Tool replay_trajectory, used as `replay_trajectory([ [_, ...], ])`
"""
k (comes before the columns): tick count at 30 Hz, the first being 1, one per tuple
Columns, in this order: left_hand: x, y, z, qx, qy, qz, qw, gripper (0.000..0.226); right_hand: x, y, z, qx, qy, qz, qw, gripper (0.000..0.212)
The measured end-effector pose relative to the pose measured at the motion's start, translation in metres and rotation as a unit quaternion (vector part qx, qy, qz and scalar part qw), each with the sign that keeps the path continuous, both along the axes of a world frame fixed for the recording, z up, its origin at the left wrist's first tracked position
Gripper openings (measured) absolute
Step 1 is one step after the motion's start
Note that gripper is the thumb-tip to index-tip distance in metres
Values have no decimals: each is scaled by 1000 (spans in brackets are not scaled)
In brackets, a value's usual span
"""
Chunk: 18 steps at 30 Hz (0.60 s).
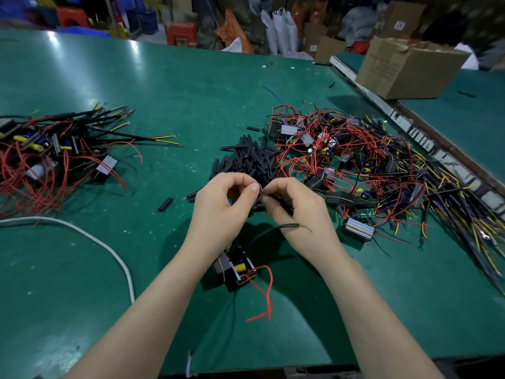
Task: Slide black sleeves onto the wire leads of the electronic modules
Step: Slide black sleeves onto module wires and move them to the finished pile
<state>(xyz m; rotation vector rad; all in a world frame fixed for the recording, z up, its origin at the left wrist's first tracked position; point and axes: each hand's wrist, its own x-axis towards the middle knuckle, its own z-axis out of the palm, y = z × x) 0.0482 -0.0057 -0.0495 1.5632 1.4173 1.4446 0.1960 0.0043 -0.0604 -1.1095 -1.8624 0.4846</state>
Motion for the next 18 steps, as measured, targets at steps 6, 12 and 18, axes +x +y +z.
replay_trajectory([
  [6,1,5,-3,-49,3,-10,999,17,0,-6,6,147,-125,-93,977,11],
  [12,1,3,-1,-69,-42,-66,995,13,2,-4,7,165,-129,-109,972,16],
  [18,1,1,2,-75,-70,-84,991,13,2,2,6,73,-19,-37,996,19],
])
